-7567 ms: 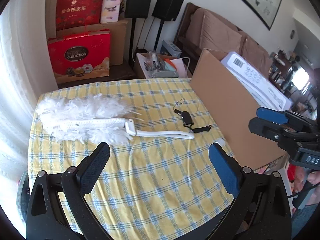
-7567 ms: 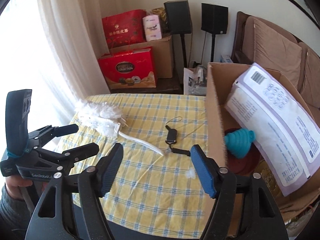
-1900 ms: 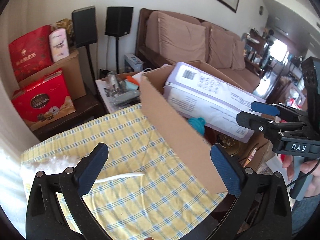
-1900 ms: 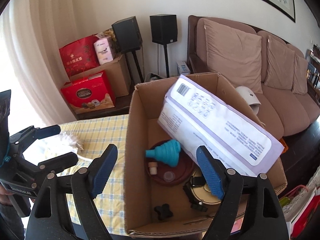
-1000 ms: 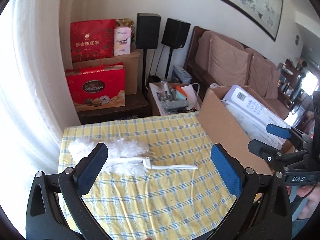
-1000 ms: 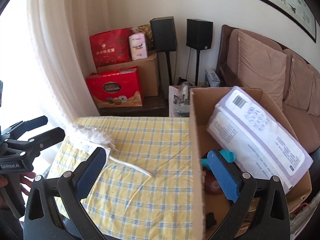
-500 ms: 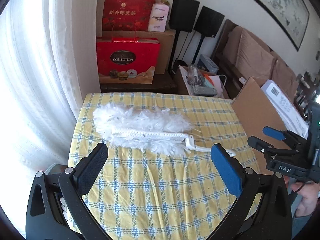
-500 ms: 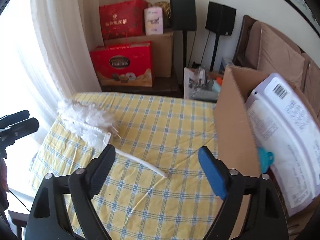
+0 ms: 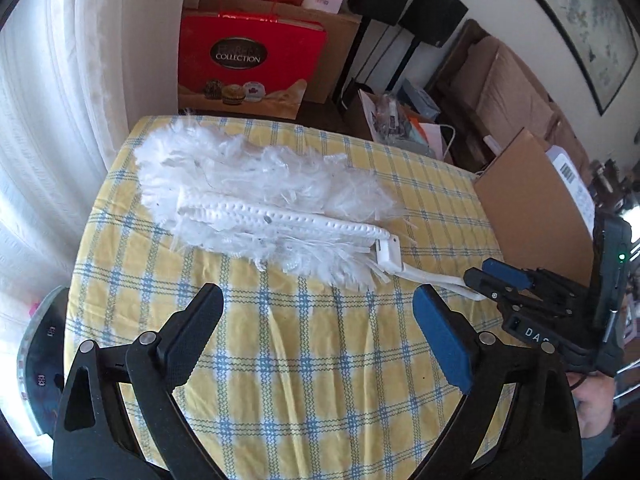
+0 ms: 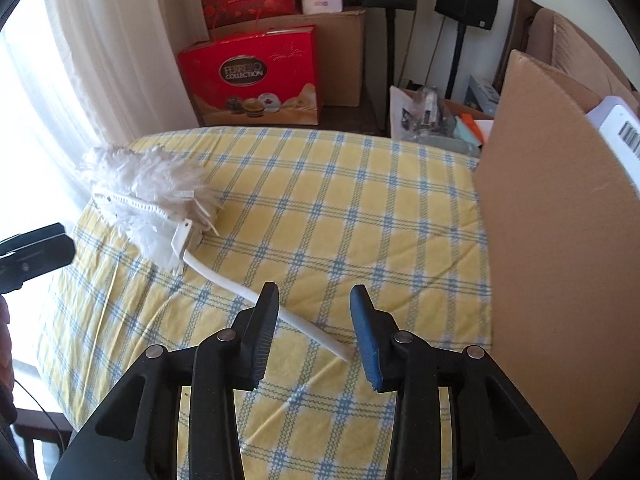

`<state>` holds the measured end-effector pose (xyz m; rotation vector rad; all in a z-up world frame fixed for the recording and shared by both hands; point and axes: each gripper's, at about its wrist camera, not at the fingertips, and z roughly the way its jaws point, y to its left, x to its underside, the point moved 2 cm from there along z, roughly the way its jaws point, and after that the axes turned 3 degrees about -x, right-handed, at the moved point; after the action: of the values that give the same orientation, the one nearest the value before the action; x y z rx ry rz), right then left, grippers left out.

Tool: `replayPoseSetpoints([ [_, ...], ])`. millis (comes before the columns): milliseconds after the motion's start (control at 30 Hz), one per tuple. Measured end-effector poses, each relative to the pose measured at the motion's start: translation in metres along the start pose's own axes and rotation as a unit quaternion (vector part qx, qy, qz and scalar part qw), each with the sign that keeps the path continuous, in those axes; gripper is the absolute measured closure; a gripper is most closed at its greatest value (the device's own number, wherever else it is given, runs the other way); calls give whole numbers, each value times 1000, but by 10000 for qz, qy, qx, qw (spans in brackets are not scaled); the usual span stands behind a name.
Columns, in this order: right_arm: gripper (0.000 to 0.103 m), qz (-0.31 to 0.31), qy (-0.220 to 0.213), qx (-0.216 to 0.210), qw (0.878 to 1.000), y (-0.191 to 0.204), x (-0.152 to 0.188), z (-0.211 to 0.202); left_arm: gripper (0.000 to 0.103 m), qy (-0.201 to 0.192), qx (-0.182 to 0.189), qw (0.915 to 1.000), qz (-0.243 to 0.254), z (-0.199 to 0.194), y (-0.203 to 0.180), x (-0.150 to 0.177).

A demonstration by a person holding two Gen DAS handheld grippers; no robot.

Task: Organize objects
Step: 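Move both tools back from the box toward the white feather duster, then close right tool on the white duster handle and lift it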

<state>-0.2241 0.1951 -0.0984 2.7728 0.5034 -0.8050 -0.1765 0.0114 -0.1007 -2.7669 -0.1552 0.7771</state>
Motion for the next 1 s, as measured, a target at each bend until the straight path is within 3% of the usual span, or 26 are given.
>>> replayPoseSetpoints([
  [100,47,-191,9,-114,9998,6,2,8,8,126,82,9999,-57,14,-4,2],
  [133,37,-261,26,-145,9995,8,2,10,8,173,105,9998,-64,19,-6,3],
  [333,36,-501,152,-99,9986,12,7,28,8,278,169,9994,-108,35,-15,2],
  [467,52,-601,204,-133,9979,14,12,33,8,343,304,9988,-169,43,-21,-1],
  [667,74,-633,177,-557,9963,27,18,21,8,481,550,9965,-414,53,-21,-2],
  [867,86,-544,94,-939,9941,46,27,2,9,514,822,9931,-655,53,-15,2],
  [1000,91,-533,38,-1207,9912,65,30,-14,22,520,965,9910,-769,50,-9,5],
])
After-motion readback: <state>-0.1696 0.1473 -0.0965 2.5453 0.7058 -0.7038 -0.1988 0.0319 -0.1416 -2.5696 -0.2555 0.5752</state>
